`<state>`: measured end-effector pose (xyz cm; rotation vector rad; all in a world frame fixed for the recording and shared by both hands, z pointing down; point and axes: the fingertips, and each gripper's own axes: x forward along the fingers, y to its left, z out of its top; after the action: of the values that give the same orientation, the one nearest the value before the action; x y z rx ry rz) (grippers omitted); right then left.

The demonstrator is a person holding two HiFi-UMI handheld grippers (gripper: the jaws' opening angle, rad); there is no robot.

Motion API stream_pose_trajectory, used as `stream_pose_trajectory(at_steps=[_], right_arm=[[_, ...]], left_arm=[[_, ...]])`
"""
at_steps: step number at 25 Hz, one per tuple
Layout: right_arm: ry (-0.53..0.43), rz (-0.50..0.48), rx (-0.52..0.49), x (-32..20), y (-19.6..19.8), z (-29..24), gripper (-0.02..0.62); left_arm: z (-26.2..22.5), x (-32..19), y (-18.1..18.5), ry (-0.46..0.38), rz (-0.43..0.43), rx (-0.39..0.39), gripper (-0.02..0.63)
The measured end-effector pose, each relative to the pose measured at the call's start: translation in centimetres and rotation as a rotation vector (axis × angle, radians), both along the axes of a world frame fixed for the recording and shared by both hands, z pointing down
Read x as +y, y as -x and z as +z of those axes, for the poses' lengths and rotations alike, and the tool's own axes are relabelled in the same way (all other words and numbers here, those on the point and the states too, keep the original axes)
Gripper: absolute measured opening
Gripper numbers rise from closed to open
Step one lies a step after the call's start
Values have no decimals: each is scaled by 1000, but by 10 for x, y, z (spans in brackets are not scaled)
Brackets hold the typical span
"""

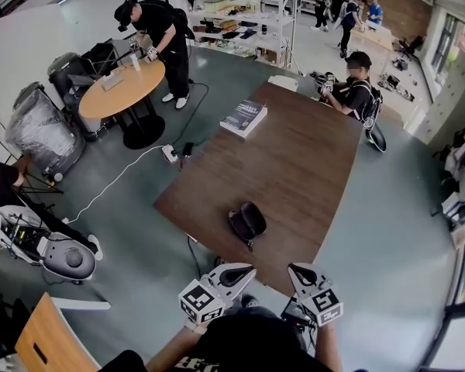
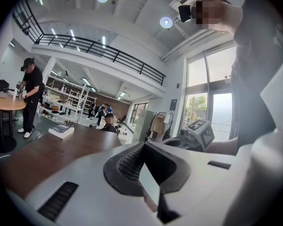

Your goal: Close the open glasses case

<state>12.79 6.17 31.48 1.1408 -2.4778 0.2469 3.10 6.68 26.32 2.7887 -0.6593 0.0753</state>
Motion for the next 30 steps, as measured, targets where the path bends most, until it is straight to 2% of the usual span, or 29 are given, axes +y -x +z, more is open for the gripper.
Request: stream_pose_trajectory(at_steps=[12,21,23,30], right_arm=[[-5,-34,18,-5,17,3,-14],[34,-12,30,9,23,21,-14],[47,-21,62,12,28,20,-14],[30,-37,73,8,40,1,-14]], left_arm=[[12,-5,8,25,-5,2,6],[29,2,17,58,14,-11,6],[26,3,21,66,11,-9,6],[9,-1,34,55,-5,8,6]])
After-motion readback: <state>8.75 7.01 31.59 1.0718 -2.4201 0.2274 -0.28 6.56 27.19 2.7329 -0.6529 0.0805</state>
